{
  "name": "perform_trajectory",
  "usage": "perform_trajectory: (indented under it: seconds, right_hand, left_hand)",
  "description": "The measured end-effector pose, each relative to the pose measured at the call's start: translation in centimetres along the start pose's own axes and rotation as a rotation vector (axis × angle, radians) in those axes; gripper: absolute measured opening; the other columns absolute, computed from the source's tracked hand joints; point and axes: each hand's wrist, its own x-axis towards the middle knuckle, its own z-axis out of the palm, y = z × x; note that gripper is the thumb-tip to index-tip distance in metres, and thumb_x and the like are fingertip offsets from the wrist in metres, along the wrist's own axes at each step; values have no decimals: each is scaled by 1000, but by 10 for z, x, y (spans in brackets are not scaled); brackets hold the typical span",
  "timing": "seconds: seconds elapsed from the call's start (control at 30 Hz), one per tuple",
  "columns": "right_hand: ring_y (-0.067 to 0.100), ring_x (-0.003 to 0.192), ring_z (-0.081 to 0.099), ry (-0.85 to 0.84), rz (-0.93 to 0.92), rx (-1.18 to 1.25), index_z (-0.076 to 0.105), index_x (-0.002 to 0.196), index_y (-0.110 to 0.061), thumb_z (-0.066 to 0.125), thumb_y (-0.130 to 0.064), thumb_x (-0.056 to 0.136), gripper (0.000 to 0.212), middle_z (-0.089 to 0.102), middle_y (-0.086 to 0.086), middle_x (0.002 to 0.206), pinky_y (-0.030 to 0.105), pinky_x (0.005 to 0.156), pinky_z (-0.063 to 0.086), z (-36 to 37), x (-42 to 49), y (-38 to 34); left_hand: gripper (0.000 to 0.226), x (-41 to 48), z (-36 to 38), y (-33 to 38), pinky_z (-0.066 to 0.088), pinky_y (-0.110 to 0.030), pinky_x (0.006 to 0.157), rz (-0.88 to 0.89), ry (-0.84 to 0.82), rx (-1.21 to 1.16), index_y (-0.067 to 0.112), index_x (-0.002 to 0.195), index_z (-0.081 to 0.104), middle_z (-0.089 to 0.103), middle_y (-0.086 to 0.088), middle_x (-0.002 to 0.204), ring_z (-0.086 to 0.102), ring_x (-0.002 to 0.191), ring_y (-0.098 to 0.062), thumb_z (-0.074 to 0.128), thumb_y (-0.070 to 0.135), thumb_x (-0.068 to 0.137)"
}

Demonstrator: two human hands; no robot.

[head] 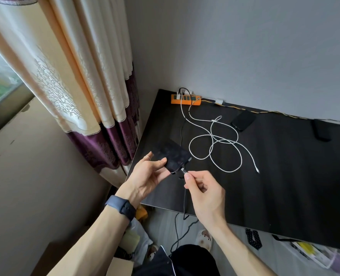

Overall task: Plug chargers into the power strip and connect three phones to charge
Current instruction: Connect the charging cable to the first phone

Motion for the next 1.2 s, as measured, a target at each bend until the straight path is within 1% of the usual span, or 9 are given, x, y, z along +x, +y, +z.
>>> perform_trajectory:
  seconds: [0.2, 0.37, 0.5, 0.57, 0.67, 0.73, 0.87, 1.03, 1.2]
  right_hand:
    - [7, 69, 63, 95, 46, -24, 66, 90, -32, 66, -29, 92, 4, 68, -13, 75, 15, 65, 48, -10, 9, 3]
    - [1, 55, 46, -186, 182, -167, 66, 99, -39, 67, -65, 76, 35, 48, -15, 58, 13, 57, 41, -18, 39, 4]
    - [6, 53, 33, -447, 189, -193, 46, 60, -17, 69, -56, 79, 49, 35, -11, 54, 25, 50, 27, -17, 52, 5]
    - [11, 54, 24, -382, 253, -101, 34, 59, -15, 72, -50, 81, 55, 25, -2, 60, 26, 48, 19, -13, 52, 7]
    - [11, 48, 19, -177, 465, 158, 42, 68, -9, 74, -38, 85, 47, 23, 0, 62, 23, 41, 17, -5, 50, 11]
    - [7, 43, 20, -87, 558, 286, 49, 70, -13, 75, -32, 88, 36, 27, -5, 56, 20, 37, 17, 4, 46, 12]
    - [7, 41, 19, 30, 632, 375, 50, 63, -20, 76, -35, 86, 38, 26, -8, 51, 21, 35, 17, 25, 37, 12]
    - [7, 46, 35, -53, 548, 253, 57, 57, -19, 65, -49, 90, 46, 49, -5, 53, 23, 47, 29, 33, 31, 12]
    - [2, 52, 53, -93, 224, -106, 71, 98, -25, 43, -38, 103, 31, 70, -16, 69, 15, 55, 38, 15, 22, 4]
  left_hand:
    - [78, -2, -24, 14, 57, -32, 66, 195, -72, 590, 46, 145, 40, 72, 2, 81, 69, 74, -15, 56, -9, 91]
    - [63, -8, -27, 42, 53, -34, 78, 152, -389, 1150, 41, 131, 59, 72, -3, 90, 66, 86, -19, 63, -7, 90]
    - [48, -8, -17, 49, 58, -39, 86, 41, -500, 1271, 28, 126, 66, 76, -12, 104, 72, 98, -23, 63, -5, 91]
    - [38, -5, -17, 48, 54, -36, 88, 196, -343, 1216, 23, 121, 67, 75, -3, 102, 70, 97, -13, 67, 1, 91]
    - [54, 3, -19, 37, 46, -37, 104, 485, 259, 1091, 20, 134, 54, 60, -5, 128, 58, 119, -18, 77, 26, 85]
    - [86, 4, -21, 19, 44, -41, 107, 327, 485, 921, 17, 148, 36, 48, -7, 143, 51, 127, -24, 79, 46, 79]
    - [89, 0, -12, -18, 59, -41, 73, -15, 281, 254, 24, 153, 18, 61, -16, 121, 74, 84, -29, 76, 25, 86]
    - [75, 11, 0, -21, 58, -57, 83, 91, 300, 69, 22, 143, 26, 62, -20, 120, 72, 93, -37, 59, -15, 87]
    - [24, 9, -5, 4, 61, -39, 52, 5, 278, -157, -3, 106, 49, 69, -27, 100, 74, 76, -32, 45, -20, 90]
